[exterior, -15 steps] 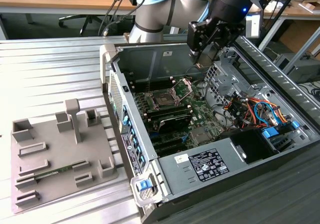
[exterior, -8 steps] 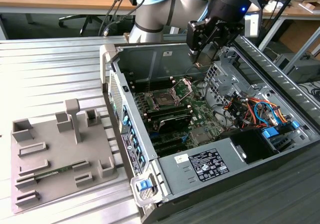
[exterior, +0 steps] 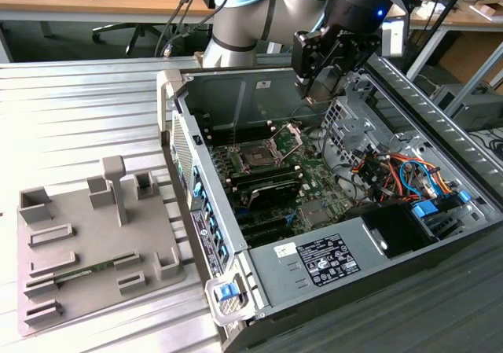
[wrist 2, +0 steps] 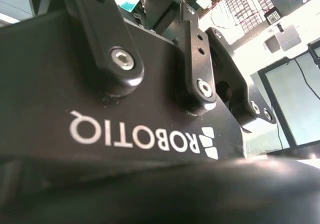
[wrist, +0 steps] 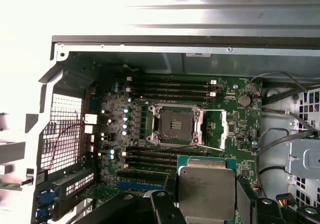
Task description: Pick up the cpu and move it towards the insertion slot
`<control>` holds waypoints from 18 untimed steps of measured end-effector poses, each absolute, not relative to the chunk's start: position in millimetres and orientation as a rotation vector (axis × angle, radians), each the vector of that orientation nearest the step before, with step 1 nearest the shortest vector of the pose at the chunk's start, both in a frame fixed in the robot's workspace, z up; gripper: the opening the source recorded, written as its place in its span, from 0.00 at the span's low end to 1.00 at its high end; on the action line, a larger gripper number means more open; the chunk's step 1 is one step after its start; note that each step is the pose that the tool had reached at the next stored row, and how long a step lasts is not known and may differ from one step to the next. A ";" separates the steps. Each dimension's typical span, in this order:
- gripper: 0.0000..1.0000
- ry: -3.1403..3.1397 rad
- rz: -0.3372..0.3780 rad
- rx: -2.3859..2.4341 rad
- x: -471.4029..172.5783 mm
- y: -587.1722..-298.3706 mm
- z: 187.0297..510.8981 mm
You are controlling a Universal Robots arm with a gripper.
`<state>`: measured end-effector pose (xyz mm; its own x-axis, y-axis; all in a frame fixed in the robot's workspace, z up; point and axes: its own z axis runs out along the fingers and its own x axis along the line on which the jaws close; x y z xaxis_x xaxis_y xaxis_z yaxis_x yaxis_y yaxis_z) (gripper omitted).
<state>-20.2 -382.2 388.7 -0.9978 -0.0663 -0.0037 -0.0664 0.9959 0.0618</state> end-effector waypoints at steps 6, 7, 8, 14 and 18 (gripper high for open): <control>0.55 3.137 0.097 -0.104 -20.2 -379.0 388.4; 0.55 3.137 0.097 -0.104 -20.1 -378.5 388.4; 0.55 3.137 0.097 -0.104 -20.2 -377.9 388.3; 0.55 3.137 0.097 -0.104 -20.1 -374.4 387.9; 0.55 3.137 0.097 -0.104 -20.2 -371.4 387.6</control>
